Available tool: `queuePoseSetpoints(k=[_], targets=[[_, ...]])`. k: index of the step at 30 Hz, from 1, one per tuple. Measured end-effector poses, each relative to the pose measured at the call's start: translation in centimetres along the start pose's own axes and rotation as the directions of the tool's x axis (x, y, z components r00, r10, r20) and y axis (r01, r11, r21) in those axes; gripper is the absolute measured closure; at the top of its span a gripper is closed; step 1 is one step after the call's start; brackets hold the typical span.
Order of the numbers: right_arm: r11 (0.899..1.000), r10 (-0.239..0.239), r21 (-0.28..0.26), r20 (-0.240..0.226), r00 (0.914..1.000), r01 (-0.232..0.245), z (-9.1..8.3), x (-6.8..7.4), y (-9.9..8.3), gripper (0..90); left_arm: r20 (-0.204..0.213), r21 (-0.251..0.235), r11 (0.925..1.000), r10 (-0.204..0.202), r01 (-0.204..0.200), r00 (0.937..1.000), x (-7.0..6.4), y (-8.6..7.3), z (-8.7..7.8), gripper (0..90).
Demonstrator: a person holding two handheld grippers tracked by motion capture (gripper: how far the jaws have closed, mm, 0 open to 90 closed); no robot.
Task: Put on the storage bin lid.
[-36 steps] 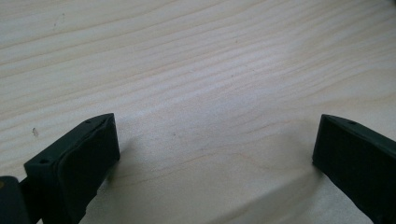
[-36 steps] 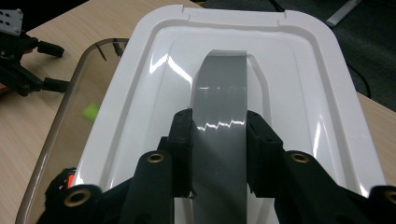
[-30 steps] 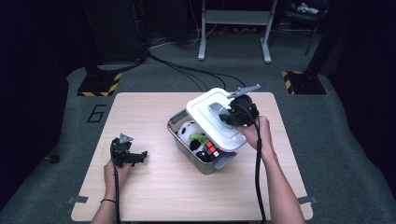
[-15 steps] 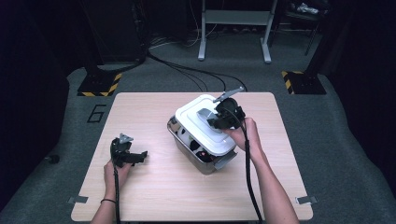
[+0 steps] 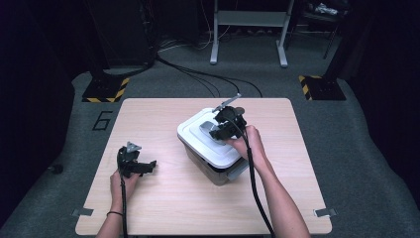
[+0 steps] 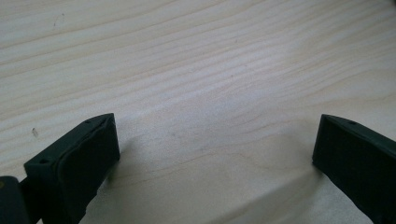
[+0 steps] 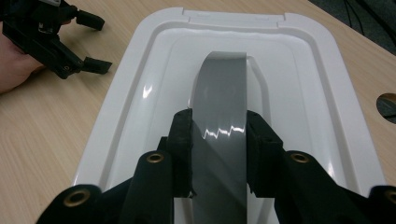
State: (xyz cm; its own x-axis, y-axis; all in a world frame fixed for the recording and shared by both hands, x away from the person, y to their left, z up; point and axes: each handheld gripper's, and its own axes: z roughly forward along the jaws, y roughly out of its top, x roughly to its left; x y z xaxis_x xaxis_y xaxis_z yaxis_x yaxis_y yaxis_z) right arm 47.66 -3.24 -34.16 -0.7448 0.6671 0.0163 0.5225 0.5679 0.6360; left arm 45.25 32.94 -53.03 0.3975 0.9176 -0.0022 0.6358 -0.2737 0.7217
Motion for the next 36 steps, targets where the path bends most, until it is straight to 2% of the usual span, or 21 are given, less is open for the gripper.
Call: queuePoseSetpoints(k=[5,17,22,23,26,31,36], targets=[[1.0,0.009,0.018,-0.004,1.0,-0.009,0.8,0.3,0.1,67.1,0.001,0.0,1.0,0.002,-0.002,1.0,0.0,0.0,0.0,0.3],[1.0,0.008,0.014,-0.01,0.9999,-0.008,0.8,0.2,0.0,66.0,0.003,0.0,1.0,0.004,-0.004,1.0,0.0,0.0,0.0,0.3],[1.0,0.022,0.019,-0.005,0.9998,-0.022,1.1,0.0,-0.1,55.0,0.003,0.0,1.0,0.004,-0.004,1.0,0.0,0.0,0.0,0.3],[0.999,0.035,0.02,-0.005,0.9994,-0.035,1.1,0.1,-0.2,51.5,0.003,0.0,1.0,0.004,-0.004,1.0,0.0,0.0,0.0,0.3],[0.999,0.032,0.008,0.001,0.9995,-0.032,1.0,-0.2,-0.2,36.1,0.002,0.0,1.0,0.004,-0.004,1.0,0.0,0.0,0.0,0.3],[0.998,0.051,-0.037,0.005,0.9987,-0.051,-0.2,-0.4,-0.7,16.3,0.005,0.002,1.0,0.009,-0.009,0.9999,0.0,0.0,0.0,0.3],[0.995,0.043,-0.084,-0.01,0.999,-0.044,-1.8,-0.9,-1.7,4.4,0.004,0.001,1.0,0.009,-0.009,1.0,0.0,0.0,0.0,0.4]])
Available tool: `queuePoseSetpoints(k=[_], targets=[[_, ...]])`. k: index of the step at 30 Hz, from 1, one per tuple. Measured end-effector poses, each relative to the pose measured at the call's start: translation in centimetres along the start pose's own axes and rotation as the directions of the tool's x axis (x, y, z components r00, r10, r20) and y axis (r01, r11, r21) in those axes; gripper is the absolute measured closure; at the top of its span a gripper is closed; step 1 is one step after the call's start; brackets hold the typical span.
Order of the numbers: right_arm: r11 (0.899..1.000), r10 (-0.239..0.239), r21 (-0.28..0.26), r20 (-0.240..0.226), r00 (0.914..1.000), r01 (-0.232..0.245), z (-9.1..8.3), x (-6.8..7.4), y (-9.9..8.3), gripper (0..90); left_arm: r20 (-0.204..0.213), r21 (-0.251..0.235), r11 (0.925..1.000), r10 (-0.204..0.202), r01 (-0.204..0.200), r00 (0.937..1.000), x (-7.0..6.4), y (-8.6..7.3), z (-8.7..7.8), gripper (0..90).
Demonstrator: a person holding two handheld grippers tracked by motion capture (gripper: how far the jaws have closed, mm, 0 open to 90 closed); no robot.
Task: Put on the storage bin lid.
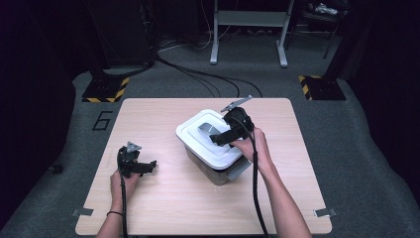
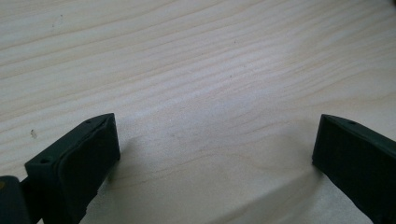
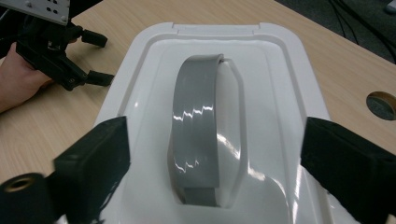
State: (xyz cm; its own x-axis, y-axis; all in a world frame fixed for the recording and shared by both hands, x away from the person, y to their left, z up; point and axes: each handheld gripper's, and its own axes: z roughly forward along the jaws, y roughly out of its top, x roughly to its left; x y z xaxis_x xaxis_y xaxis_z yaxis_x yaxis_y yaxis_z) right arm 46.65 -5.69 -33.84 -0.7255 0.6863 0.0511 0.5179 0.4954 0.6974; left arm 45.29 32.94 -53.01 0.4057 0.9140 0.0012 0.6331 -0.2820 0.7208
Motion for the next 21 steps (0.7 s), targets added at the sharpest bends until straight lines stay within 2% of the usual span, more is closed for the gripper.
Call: queuePoseSetpoints(k=[4,19,21], targets=[[1.0,0.002,-0.02,0.024,0.9997,-0.002,-1.1,-0.3,-0.9,0.0,0.0,0.0,1.0,0.001,-0.001,1.0,0.0,0.0,0.0,0.4],[0.994,0.077,-0.089,0.083,0.9935,-0.069,-5.2,-2.2,-5.4,0.0,0.0,0.0,1.0,0.001,-0.001,1.0,0.0,0.0,0.0,0.4],[0.993,0.07,-0.1,0.096,0.9929,-0.06,-5.8,-2.4,-6.0,0.0,0.0,0.0,1.0,0.001,-0.001,1.0,0.0,0.0,0.0,0.4]])
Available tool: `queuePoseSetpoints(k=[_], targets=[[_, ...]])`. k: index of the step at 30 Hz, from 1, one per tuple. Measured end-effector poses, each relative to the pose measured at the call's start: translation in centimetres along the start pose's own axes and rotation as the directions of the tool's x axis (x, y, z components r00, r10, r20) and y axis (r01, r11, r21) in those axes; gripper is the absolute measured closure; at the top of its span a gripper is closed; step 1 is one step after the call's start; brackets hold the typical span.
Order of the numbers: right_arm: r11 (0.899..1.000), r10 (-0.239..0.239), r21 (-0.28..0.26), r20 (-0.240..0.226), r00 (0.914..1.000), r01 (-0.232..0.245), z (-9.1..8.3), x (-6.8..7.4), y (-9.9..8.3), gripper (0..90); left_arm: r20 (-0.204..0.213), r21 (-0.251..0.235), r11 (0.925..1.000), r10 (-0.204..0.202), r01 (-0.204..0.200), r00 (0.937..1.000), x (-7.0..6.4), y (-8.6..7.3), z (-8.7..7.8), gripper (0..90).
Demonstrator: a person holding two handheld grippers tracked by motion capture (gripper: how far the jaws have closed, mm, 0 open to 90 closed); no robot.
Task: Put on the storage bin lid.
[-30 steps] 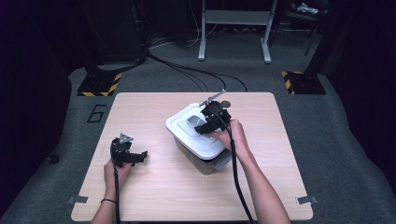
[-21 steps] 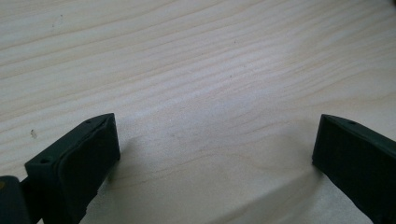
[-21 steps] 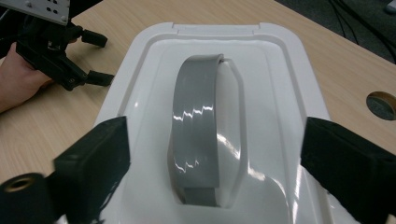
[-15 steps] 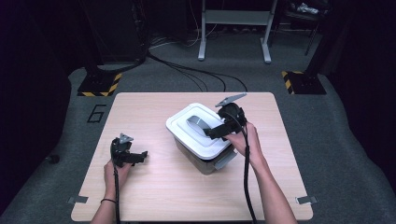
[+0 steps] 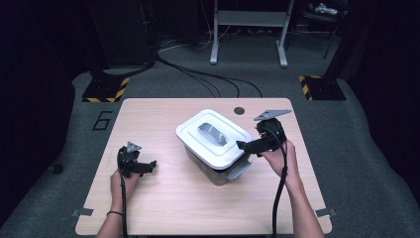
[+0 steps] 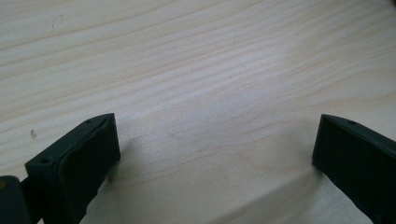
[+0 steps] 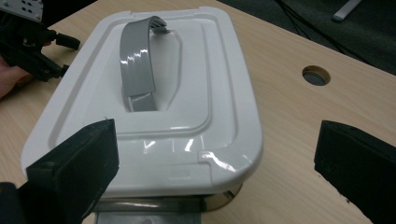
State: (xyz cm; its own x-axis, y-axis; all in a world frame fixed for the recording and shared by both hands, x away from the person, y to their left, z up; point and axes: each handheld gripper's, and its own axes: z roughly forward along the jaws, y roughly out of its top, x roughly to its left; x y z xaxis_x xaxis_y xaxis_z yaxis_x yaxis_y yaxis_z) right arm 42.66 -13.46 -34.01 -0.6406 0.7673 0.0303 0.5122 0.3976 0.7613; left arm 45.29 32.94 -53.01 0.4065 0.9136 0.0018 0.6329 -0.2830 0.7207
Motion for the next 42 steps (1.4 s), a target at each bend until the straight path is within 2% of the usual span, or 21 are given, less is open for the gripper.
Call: queuePoseSetpoints(k=[9,14,18,23,26,31,34,36,37,38,40,42], targets=[[0.999,0.039,-0.024,0.069,0.9969,-0.037,-2.0,-1.5,-3.4,0.0,0.001,0.002,1.0,0.0,0.0,1.0,0.0,0.0,0.0,0.5],[0.996,0.08,-0.043,0.087,0.993,-0.077,-2.5,-2.7,-5.8,0.0,0.001,0.002,1.0,0.0,0.0,1.0,0.0,0.0,0.0,0.5],[0.995,0.095,-0.033,0.125,0.9876,-0.091,-2.4,-3.4,-7.5,0.0,0.003,-0.001,1.0,-0.002,0.002,1.0,-0.1,0.0,0.0,0.5],[0.993,0.122,-0.022,0.154,0.9806,-0.12,-1.2,-4.3,-9.6,0.0,0.003,-0.001,1.0,0.002,-0.002,1.0,-0.1,0.0,0.0,0.6],[0.991,0.13,0.007,0.178,0.9753,-0.134,-0.2,-4.9,-11.1,0.0,0.004,-0.001,1.0,0.002,-0.002,1.0,-0.1,0.0,0.0,0.6],[0.982,0.173,0.036,0.203,0.9637,-0.184,1.4,-6.0,-14.0,0.0,0.003,-0.001,1.0,0.002,-0.002,1.0,-0.1,0.0,0.0,0.6],[0.976,0.194,0.063,0.207,0.959,-0.211,2.4,-6.6,-15.9,0.0,0.003,0.0,1.0,0.003,-0.003,1.0,-0.1,0.0,0.0,0.6],[0.976,0.19,0.066,0.206,0.96,-0.207,3.0,-6.9,-17.1,0.0,0.003,0.0,1.0,0.002,-0.002,1.0,-0.1,0.0,0.0,0.6],[0.972,0.207,0.065,0.205,0.9565,-0.225,3.3,-7.0,-17.6,0.0,0.004,0.0,1.0,0.002,-0.002,1.0,-0.1,0.0,0.0,0.6],[0.973,0.206,0.066,0.196,0.9586,-0.223,3.5,-7.1,-18.1,0.0,0.003,0.0,1.0,0.003,-0.003,1.0,-0.1,0.0,0.0,0.5],[0.973,0.198,0.076,0.212,0.957,-0.218,3.9,-7.2,-18.8,0.0,0.003,0.0,1.0,0.003,-0.003,1.0,-0.1,0.0,0.0,0.6],[0.972,0.192,0.088,0.238,0.952,-0.218,4.3,-7.2,-19.3,0.0,0.003,0.0,1.0,0.003,-0.003,1.0,-0.1,0.0,0.0,0.5]])
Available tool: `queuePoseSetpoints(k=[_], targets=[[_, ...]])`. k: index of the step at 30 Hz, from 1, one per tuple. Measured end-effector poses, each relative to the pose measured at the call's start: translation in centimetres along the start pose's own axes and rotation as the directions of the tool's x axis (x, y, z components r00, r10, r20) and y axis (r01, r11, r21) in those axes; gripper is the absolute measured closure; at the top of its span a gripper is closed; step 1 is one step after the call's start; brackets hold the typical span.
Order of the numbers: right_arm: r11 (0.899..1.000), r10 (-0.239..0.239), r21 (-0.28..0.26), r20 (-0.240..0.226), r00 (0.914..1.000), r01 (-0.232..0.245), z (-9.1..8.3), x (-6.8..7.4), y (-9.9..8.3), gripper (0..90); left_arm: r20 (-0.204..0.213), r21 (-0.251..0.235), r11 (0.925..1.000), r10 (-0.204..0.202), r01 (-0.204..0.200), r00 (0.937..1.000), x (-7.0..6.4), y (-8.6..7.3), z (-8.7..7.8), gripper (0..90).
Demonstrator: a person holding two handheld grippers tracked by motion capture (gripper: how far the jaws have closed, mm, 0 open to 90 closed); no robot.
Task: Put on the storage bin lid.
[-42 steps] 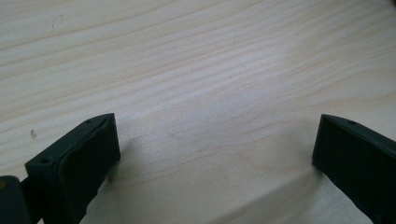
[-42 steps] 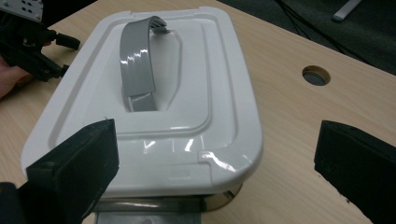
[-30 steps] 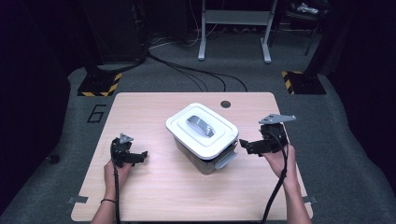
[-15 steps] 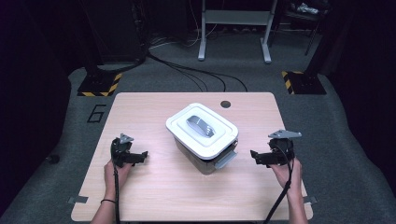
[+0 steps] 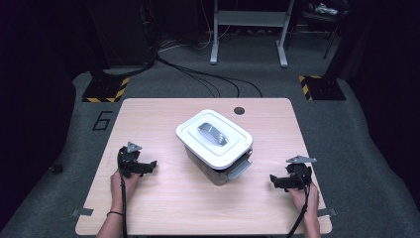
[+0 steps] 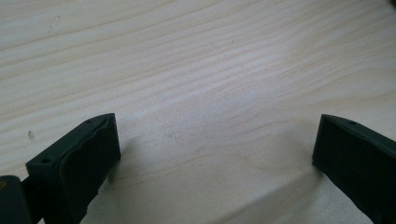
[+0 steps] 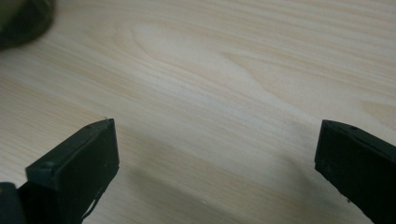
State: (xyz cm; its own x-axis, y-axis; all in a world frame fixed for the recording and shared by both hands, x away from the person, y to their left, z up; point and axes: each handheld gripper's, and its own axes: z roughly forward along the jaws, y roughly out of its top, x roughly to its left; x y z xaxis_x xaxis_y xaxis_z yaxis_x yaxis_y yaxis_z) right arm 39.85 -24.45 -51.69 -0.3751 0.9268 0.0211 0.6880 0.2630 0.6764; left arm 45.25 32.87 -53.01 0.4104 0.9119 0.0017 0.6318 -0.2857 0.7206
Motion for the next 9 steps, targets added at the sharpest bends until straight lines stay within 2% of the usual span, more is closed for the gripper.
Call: queuePoseSetpoints(k=[2,7,9], targets=[[1.0,0.007,0.002,-0.01,0.9999,-0.007,0.3,-0.1,-0.4,0.0,0.0,0.0,1.0,0.0,0.0,1.0,0.0,0.0,0.0,0.5],[0.999,-0.021,-0.036,0.003,0.9998,0.022,0.5,0.1,-0.9,0.0,0.001,0.0,1.0,-0.002,0.002,1.0,0.0,0.0,0.0,0.6],[0.998,-0.016,-0.057,0.011,0.9998,0.016,0.5,0.2,-1.2,0.0,0.001,0.0,1.0,-0.002,0.002,1.0,0.0,0.0,0.0,0.5]])
